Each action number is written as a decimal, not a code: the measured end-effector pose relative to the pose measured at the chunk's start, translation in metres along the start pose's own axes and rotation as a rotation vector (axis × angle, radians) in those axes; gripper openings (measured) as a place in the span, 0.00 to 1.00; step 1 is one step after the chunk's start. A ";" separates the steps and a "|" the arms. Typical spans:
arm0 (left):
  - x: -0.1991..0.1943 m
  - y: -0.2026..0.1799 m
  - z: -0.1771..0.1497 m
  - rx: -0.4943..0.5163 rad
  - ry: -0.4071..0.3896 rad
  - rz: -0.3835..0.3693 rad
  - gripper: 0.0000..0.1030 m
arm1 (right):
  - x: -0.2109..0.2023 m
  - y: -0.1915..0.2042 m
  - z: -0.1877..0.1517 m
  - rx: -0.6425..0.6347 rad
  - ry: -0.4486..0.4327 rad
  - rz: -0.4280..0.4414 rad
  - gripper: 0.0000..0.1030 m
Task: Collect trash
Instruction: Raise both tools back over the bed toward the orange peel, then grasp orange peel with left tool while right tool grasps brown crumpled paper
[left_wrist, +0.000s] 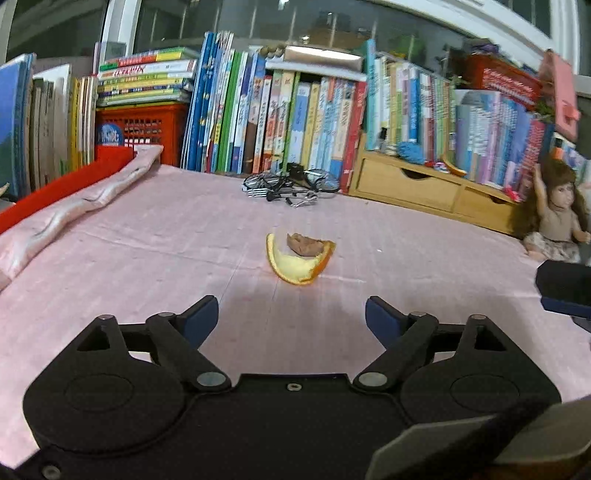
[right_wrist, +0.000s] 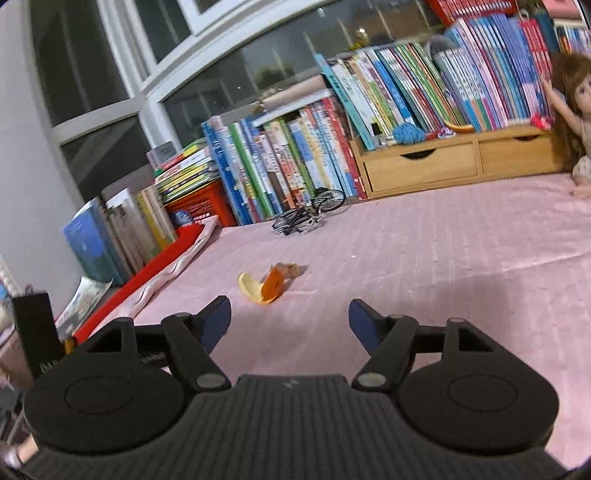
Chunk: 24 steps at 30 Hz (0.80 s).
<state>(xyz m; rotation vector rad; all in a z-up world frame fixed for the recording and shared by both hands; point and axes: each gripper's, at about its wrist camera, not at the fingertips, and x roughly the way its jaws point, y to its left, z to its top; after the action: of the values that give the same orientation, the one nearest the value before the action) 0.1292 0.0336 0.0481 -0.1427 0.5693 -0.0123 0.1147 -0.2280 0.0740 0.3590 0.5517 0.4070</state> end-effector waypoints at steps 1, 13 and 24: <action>0.009 -0.002 0.003 -0.002 0.006 0.002 0.84 | 0.007 -0.003 0.003 0.014 0.003 0.001 0.79; 0.104 -0.006 0.022 -0.105 0.008 0.086 0.89 | 0.062 -0.028 0.025 0.106 0.025 -0.015 0.81; 0.081 -0.011 0.017 -0.044 0.017 0.028 0.19 | 0.110 -0.026 0.032 0.096 0.078 -0.013 0.81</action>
<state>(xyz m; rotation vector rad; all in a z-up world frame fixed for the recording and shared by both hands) 0.2065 0.0212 0.0203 -0.1774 0.5883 0.0265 0.2249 -0.2065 0.0411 0.4325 0.6504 0.3843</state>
